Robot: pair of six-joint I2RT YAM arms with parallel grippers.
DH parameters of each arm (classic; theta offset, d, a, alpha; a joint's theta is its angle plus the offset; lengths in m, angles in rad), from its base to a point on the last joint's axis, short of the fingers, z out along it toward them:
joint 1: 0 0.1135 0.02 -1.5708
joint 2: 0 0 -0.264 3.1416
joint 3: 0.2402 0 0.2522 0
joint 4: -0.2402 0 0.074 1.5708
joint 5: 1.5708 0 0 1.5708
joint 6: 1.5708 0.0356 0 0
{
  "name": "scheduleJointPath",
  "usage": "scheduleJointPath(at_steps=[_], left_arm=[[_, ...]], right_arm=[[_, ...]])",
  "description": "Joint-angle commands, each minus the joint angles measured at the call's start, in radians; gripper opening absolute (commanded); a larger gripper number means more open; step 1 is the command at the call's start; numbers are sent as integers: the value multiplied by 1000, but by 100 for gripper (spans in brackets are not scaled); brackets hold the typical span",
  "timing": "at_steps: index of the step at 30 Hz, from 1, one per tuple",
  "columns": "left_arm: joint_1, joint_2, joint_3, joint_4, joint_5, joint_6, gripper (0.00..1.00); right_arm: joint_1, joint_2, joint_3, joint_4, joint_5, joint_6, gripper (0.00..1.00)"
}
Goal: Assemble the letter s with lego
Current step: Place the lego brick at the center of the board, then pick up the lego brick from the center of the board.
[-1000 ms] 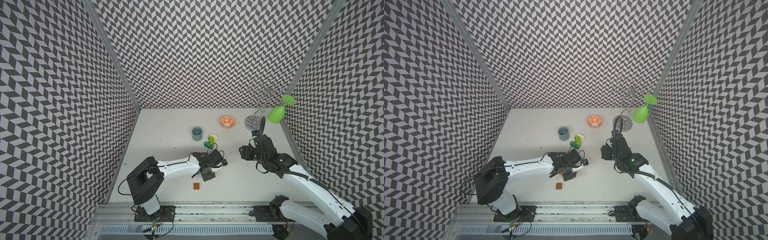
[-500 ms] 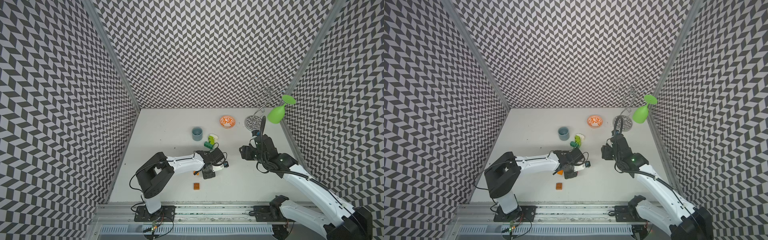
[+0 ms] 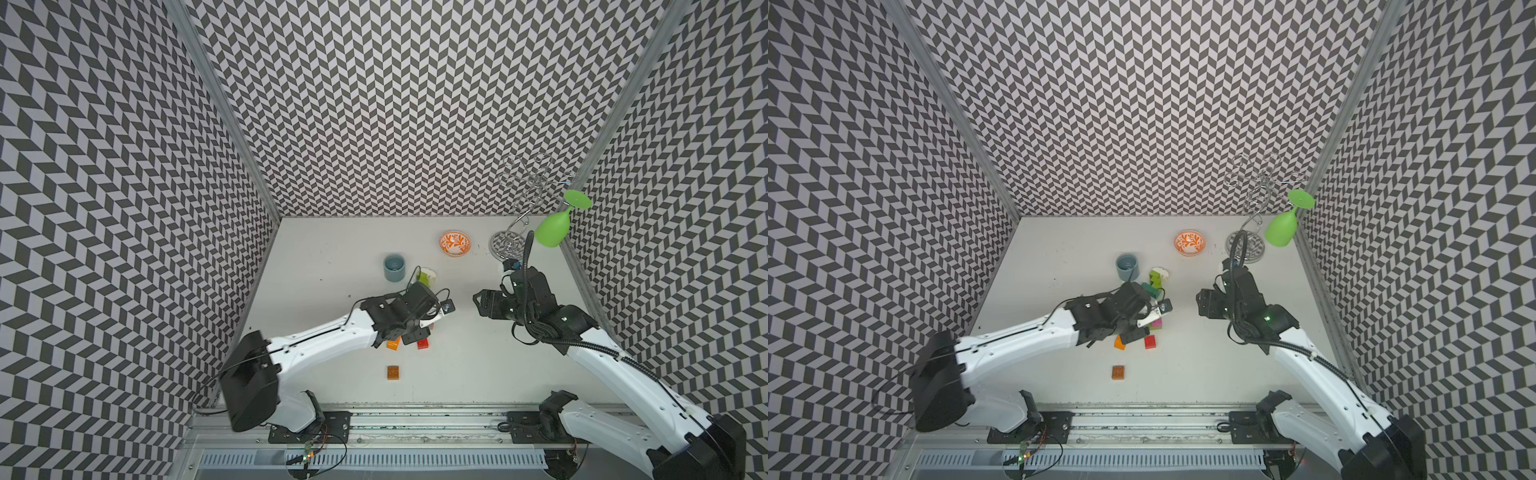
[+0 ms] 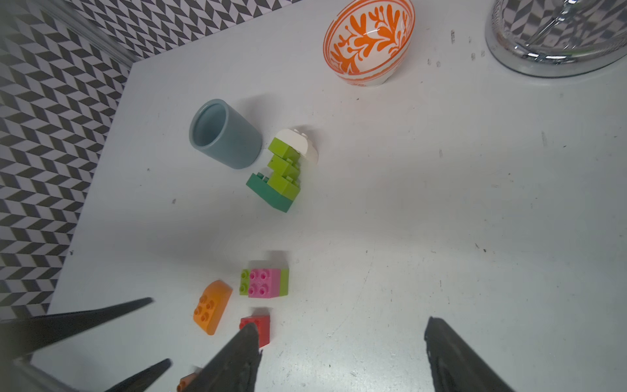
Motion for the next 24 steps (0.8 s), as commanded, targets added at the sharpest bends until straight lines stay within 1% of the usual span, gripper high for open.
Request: scheduleJointPath(at_steps=[1,3,5,7,9,10,13,16,19,24], left_arm=[[55,-186,-64,100,-151,-188,57],[127,-287,-135,147,-222,-299,57],[238,-369,-186,157,-208,-400,59],[370,-440,-230,152,-157,-493,57],[490,-490,-264,144,-103,-557,57],[551,-515,-282,146,-57,-572,57],[670,-573,-341,168,23,-604,57],[723,-592,-365,177,50,-616,58],[740,-585,-360,174,42,-613,58],[754,-574,-363,173,50,-610,58]], right_arm=[[92,53,0,62,-38,163,76],[219,113,18,64,30,243,77],[323,176,43,82,60,323,77],[419,246,62,115,82,406,78],[488,312,90,132,96,470,78],[517,352,110,130,106,500,79],[591,457,168,124,125,582,80],[651,538,209,137,122,653,81],[698,612,253,142,122,697,81],[752,725,346,101,121,718,78]])
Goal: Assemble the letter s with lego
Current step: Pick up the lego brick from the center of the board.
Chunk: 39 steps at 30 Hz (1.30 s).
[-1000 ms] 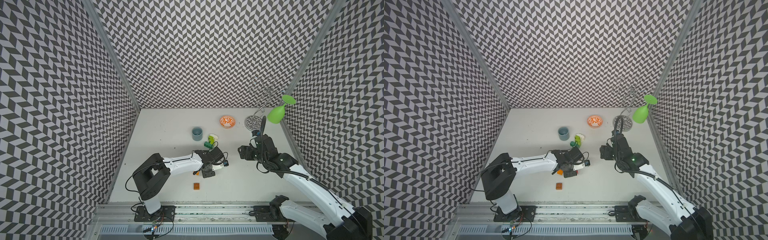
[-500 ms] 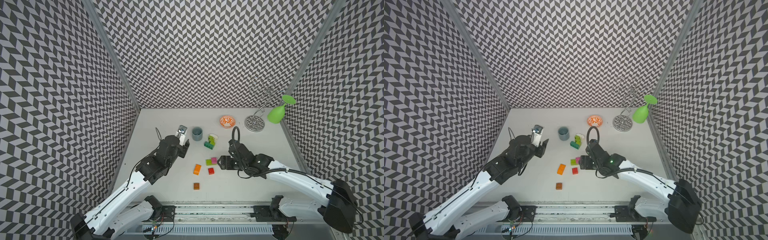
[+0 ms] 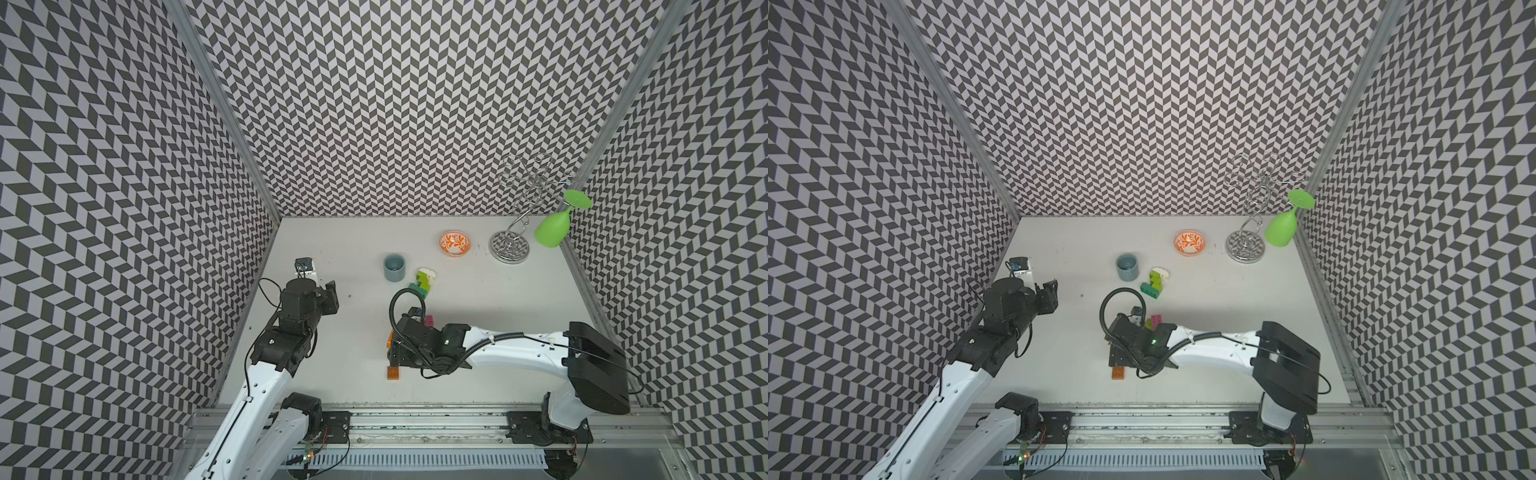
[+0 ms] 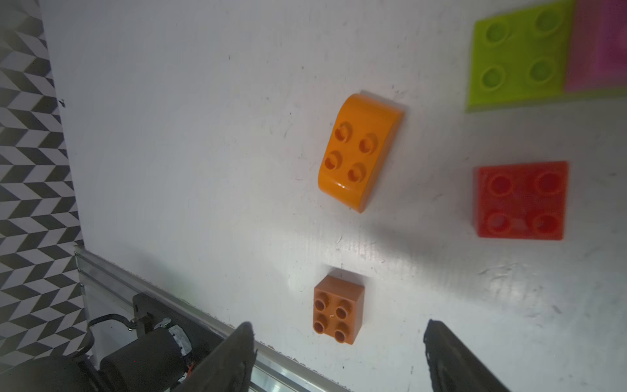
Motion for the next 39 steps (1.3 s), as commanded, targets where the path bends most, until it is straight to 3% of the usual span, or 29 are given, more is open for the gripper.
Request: scheduleJointPath(at_steps=[1,14,23,29,39], left_arm=[[11,5,0,24,27,-13,58],[23,10,-2,26,49,-6,56],[29,17,-1,26,58,-3,54],[31,16,-2,26,60,-2,54],[34,13,-3,26,64,-2,54]], right_arm=[[30,52,57,-4,19,64,77],[74,193,141,-117,33,79,74],[85,220,178,-150,65,60,63],[92,243,221,-186,85,42,50],[91,280,256,-212,89,32,48]])
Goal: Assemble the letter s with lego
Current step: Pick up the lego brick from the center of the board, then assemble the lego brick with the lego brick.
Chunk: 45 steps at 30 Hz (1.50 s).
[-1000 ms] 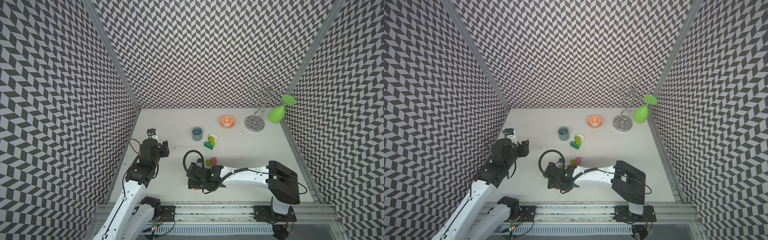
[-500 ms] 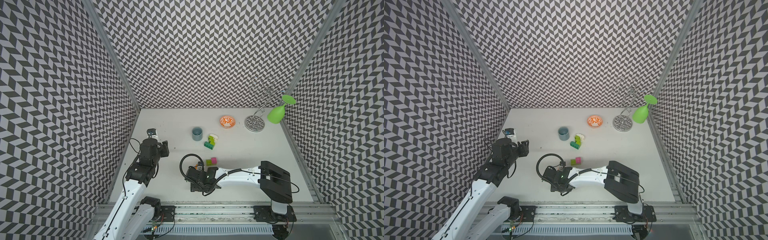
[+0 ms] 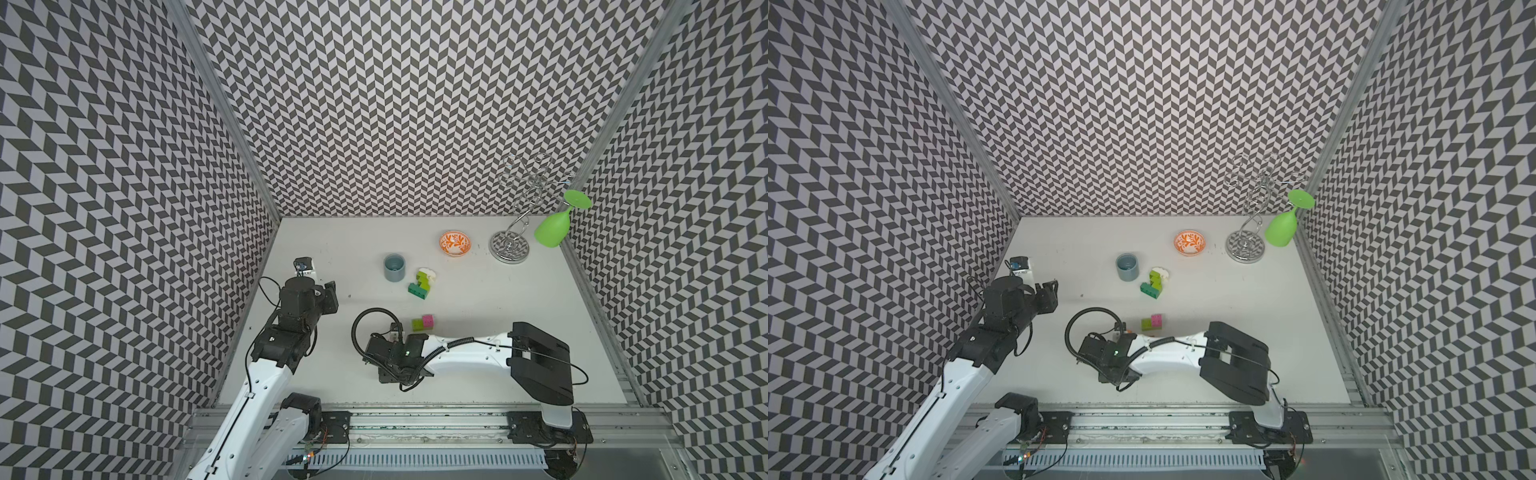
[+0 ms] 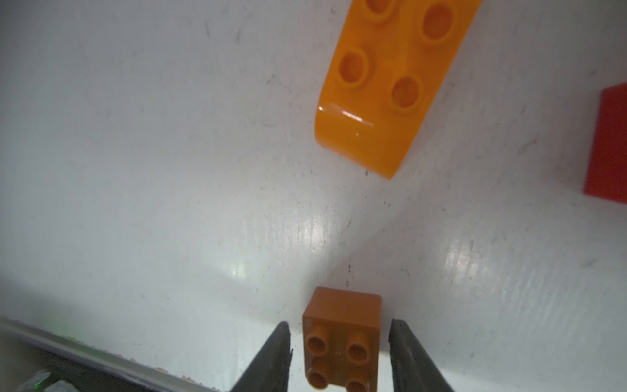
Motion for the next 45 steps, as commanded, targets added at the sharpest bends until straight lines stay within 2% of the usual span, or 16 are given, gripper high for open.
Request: scheduleJointPath(at_steps=[1,3,6,11,14,18,31,38,45], left_arm=[[7,-8,-3,25,12,7,54],[9,-7,-3,25,12,7,53],[11,-6,-3,25,14,7,53],[15,-3,-3,27,19,10,53],[17,-1,-2,27,22,11,53],[18,3,-3,28,26,11,53],[18,24,-1,27,37,11,50],[18,32,0,26,35,10,50],[19,36,-1,25,34,10,50]], right_arm=[[7,23,39,-28,34,-5,47],[7,30,50,-41,41,-10,45],[7,33,73,-70,64,-22,37],[8,17,112,-135,115,-58,13],[8,-14,130,-186,153,-80,5],[0,-84,126,-210,191,-132,3],[-223,-148,67,-199,26,-432,0],[-293,-133,27,-147,-18,-487,0],[-299,-108,14,-134,-62,-496,0]])
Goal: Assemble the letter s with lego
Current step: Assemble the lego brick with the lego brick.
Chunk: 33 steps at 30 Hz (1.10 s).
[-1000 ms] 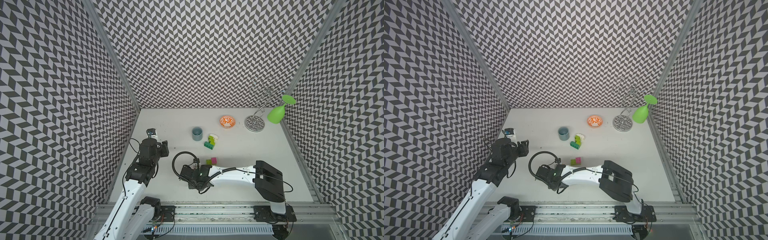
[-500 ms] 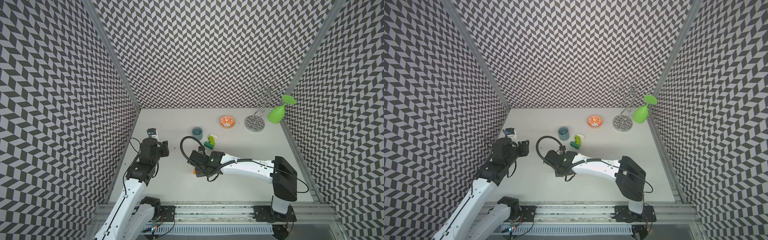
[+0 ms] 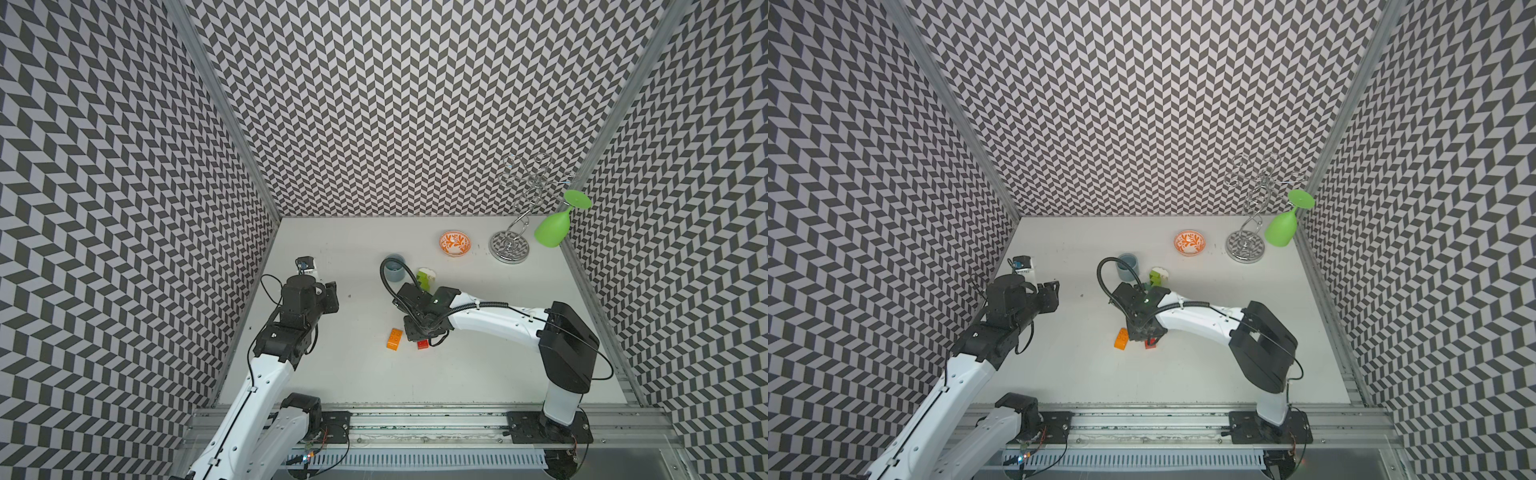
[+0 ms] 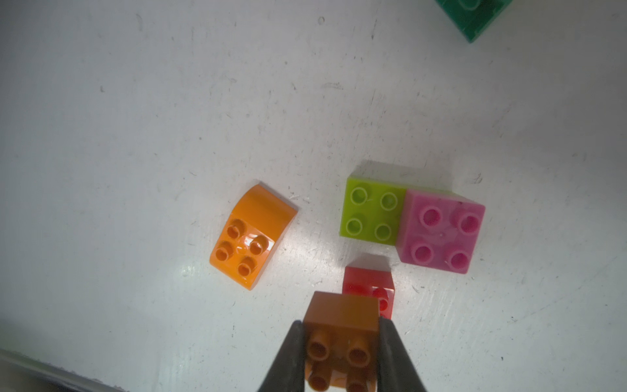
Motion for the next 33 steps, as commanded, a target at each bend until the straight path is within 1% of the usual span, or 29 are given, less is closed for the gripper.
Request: scheduleJointPath(at_steps=[1,22,33], left_arm=[[5,2,-1,19,9,11,50],[5,0,-1,19,10,11,50],[7,-1,0,19,8,12,50]], right_arm=[[-1,23,-15,36,-29,-19,0],[-23,66,-39,31,-36,-1,0],[-23,72,-63,54,-77,7,0]])
